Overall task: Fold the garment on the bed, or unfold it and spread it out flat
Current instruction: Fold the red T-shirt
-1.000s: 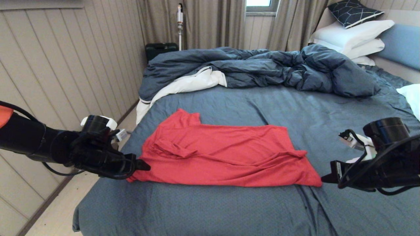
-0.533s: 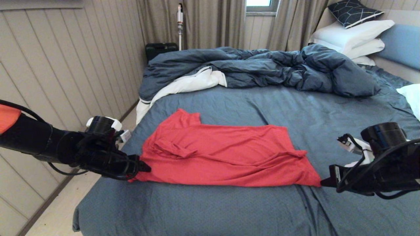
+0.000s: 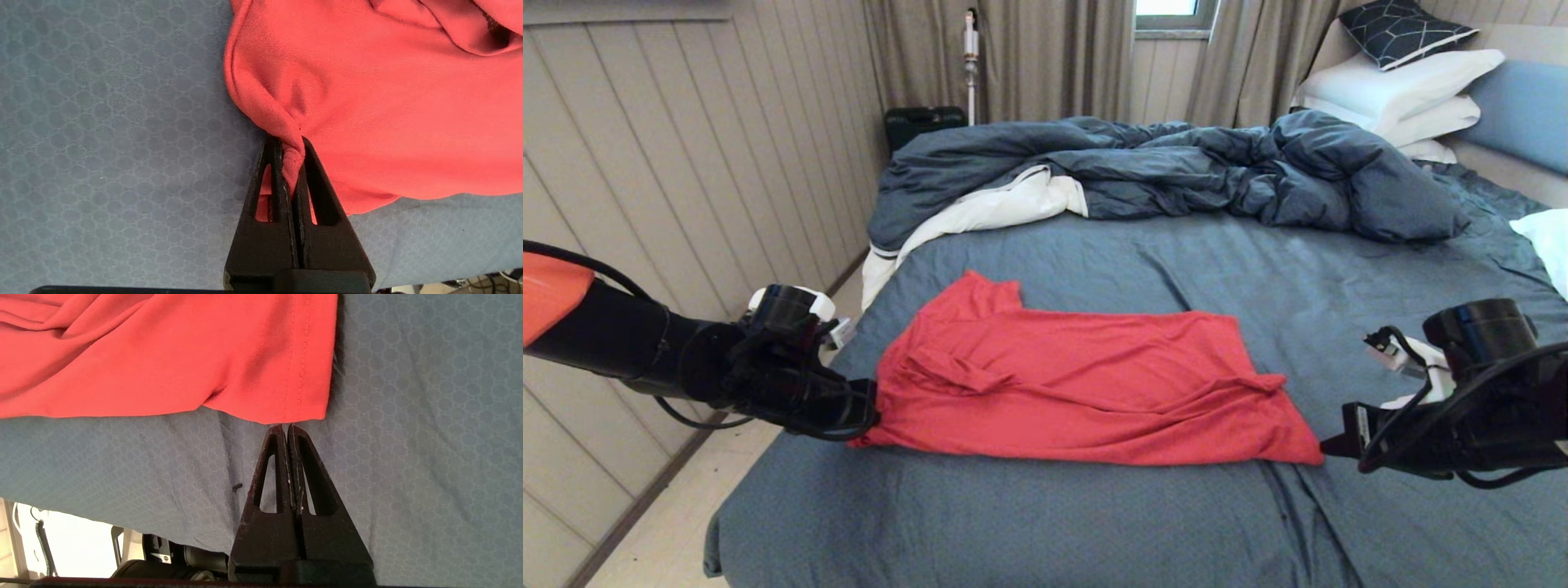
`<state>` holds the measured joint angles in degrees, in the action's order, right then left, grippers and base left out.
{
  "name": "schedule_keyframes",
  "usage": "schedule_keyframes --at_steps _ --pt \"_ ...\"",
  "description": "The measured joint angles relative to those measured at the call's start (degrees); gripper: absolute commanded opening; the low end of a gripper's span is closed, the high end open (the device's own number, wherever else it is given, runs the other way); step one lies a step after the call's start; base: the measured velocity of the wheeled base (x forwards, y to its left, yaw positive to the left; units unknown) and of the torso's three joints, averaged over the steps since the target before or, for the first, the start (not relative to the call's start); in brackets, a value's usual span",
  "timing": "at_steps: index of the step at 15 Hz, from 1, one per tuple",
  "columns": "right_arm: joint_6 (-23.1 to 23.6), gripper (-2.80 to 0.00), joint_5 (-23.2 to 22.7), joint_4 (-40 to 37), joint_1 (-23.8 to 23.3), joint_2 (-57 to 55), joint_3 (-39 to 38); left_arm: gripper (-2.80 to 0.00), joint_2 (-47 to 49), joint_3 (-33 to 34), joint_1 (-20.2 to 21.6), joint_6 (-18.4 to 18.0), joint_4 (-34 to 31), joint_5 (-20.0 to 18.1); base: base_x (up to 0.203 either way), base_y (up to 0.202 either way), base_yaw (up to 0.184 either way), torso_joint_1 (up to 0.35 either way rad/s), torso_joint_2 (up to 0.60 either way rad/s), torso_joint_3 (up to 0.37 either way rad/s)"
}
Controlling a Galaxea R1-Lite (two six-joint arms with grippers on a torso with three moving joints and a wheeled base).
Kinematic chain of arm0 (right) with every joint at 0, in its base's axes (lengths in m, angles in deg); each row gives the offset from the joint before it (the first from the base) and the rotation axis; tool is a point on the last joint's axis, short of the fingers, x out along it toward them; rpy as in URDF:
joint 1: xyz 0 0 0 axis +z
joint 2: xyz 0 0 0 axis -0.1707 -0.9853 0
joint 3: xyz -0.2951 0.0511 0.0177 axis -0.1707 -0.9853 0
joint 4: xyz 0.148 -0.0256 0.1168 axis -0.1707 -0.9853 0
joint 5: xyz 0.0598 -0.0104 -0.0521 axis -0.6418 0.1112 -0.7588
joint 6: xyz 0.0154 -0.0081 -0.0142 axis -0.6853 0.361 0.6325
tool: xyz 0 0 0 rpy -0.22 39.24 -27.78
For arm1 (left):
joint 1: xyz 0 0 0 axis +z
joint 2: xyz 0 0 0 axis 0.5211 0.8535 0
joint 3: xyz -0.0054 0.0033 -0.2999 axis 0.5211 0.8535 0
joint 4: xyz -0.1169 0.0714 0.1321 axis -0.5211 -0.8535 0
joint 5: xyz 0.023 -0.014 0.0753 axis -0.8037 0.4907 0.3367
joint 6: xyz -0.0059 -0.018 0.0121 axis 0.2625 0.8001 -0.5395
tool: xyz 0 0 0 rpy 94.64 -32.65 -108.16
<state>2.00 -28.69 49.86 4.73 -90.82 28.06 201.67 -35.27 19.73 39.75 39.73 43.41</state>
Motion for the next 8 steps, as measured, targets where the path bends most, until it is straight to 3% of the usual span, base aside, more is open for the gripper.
schedule_keyframes --at_steps 5,6,7,8 --pt "0.00 -2.80 0.33 0.06 -0.22 -0.23 0.50 -2.80 -0.09 -0.17 0.02 -0.05 -0.01 0.10 0.000 0.000 0.000 0.000 0.00 0.000" --pt "-0.02 -0.26 0.49 0.06 -0.27 -0.71 0.90 -2.80 -0.22 -0.27 0.02 0.02 -0.01 0.10 0.000 0.000 0.000 0.000 0.00 0.000" --pt "0.01 0.00 0.54 0.06 -0.28 -1.13 1.26 -2.80 -0.38 -0.28 0.05 0.05 -0.01 0.11 0.000 0.000 0.000 0.000 0.00 0.000" --pt "0.01 0.00 0.59 0.04 -0.27 -1.48 1.53 -2.80 -0.55 -0.28 0.05 0.06 -0.01 0.14 0.000 0.000 0.000 0.000 0.00 0.000"
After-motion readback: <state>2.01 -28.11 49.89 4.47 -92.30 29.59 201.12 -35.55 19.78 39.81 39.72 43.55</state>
